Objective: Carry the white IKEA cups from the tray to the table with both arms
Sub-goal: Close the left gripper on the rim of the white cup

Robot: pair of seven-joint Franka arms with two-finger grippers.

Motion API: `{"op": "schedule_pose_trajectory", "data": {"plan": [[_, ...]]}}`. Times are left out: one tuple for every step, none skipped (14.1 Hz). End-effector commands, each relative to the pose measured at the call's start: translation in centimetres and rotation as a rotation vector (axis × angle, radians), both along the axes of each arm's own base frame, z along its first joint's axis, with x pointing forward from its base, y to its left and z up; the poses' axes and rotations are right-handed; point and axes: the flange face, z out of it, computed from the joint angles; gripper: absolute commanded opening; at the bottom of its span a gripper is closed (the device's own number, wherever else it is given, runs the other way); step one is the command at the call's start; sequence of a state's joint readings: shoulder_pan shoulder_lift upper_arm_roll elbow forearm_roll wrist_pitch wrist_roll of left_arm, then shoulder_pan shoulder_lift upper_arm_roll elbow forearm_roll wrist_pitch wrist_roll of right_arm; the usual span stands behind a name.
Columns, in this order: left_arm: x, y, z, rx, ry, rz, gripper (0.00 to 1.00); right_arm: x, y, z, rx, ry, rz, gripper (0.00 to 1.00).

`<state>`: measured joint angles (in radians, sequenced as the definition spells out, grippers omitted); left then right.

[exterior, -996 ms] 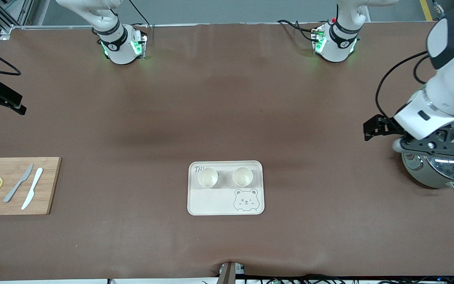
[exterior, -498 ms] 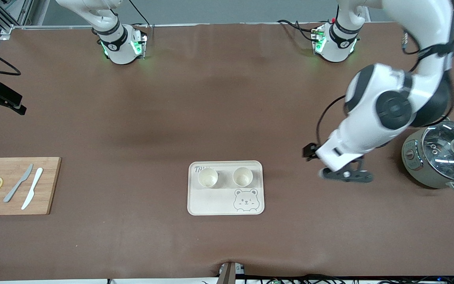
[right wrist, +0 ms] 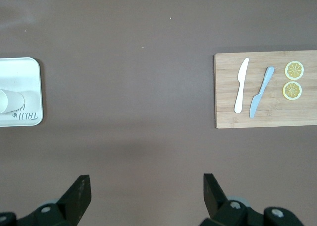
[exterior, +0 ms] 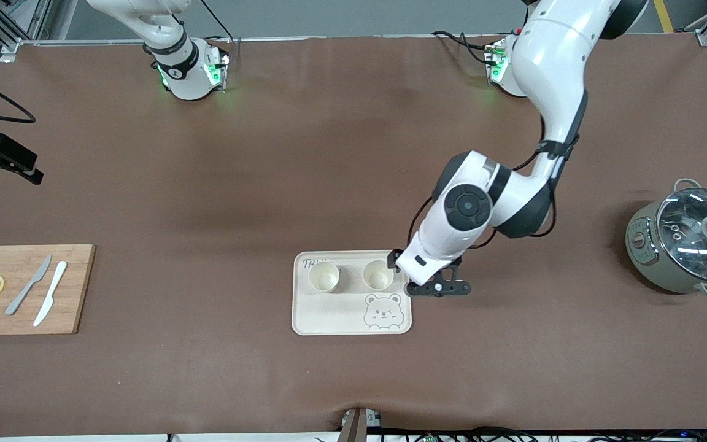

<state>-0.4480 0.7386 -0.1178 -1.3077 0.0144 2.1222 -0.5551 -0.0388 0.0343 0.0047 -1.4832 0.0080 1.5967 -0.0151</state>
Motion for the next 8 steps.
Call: {"op": "schedule_pose_trajectory", "data": {"plan": [[0.2,-1.7,-1.8,-0.019,-0.03,0.004,1.0,0.3,0.2,0.4,0.007,-0.008,0.0,1.0],[0.1,-2.4,-2.5,-0.031,-0.045,0.012,1.0,0.3,0.3,0.4,0.009,-0.008,0.001,1.0],[0.1,-2.5,-3.4,-0.035,-0.049,0.026,1.0,0.3,0.3,0.4,0.01,-0.007,0.001,1.0],[-0.2,-3.0,-3.7,-0.037,-0.051,0.022,1.0,0.3,0.3,0.4,0.01,-0.007,0.001,1.0],[-0.4,-3.3,-4.0,-0.036,-0.05,0.018,1.0,0.3,0.3,0.4,0.01,-0.007,0.001,1.0],[-0.3,-3.3,-4.4,-0.035,-0.052,0.018,1.0,0.3,0.3,0.4,0.01,-0.007,0.001,1.0],[-0.3,-3.4,-4.8,-0.039,-0.059,0.017,1.0,0.3,0.3,0.4,0.01,-0.007,0.001,1.0],[-0.4,-3.8,-5.6,-0.045,-0.066,0.013,1.0,0.2,0.3,0.5,0.01,-0.007,0.001,1.0]]}}
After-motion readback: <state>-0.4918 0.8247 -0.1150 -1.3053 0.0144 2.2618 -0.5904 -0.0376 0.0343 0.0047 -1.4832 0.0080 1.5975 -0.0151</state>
